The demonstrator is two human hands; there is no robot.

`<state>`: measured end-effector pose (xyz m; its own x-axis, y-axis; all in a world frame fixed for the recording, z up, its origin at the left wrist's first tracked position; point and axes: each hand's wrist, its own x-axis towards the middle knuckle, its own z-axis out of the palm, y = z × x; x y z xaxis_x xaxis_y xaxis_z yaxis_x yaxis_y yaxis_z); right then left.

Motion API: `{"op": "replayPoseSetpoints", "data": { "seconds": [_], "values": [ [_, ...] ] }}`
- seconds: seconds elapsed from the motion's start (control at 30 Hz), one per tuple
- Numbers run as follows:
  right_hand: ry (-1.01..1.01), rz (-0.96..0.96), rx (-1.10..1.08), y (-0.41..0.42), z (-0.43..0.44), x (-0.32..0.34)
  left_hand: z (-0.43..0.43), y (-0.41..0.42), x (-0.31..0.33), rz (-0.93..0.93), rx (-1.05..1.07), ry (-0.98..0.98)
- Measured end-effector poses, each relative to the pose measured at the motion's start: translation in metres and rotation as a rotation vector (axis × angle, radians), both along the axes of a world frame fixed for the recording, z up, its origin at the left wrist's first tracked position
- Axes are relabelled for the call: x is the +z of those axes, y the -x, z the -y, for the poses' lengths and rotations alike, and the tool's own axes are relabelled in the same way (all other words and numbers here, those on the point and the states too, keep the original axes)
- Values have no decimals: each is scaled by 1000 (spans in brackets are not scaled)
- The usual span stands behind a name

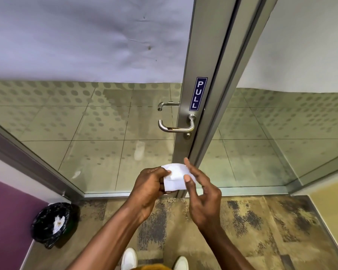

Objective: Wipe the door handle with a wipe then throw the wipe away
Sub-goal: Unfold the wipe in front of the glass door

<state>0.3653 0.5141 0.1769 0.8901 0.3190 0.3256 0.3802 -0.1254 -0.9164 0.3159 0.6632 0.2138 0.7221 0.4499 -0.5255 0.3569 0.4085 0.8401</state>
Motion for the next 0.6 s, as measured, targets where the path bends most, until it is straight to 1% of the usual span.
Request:
{"op": "replayPoseSetpoints", "data": {
  "seconds": [0.03, 0.1, 0.13, 0.2, 0.23, 0.27, 0.3, 0.37, 0.43, 0.53, 0.6],
  "values": [
    [-118, -180, -75, 0, -4, 4, -1, -2, 1, 13, 8, 2],
    [-283, -501, -168, -9, -9, 11, 0, -4, 4, 36, 14, -4],
    [-347, -670, -141, -16, -10, 11, 0, -5, 4, 39, 8, -25],
    [-439, -1002, 23, -29, -8, 9, 0, -5, 7, 41, -49, -73],
    [-460, -1120, 110, -32, -8, 9, 1, -6, 10, 42, -85, -85],
    [-462, -1189, 162, -34, -7, 8, 0, -6, 11, 35, -108, -90],
    [-456, -1212, 190, -36, -7, 5, -1, -7, 10, 24, -126, -94],
    [-450, -1200, 210, -42, -8, 0, -5, -10, 8, -5, -140, -134],
    [-418, -1144, 194, -49, -9, -2, -10, -14, 3, -41, -149, -261],
    [-372, -995, 28, -69, -13, -1, -19, -23, 5, -42, -141, -414],
    [-426, -900, -109, -89, -17, 3, -30, -34, 11, -16, -140, -551]
  ]
}}
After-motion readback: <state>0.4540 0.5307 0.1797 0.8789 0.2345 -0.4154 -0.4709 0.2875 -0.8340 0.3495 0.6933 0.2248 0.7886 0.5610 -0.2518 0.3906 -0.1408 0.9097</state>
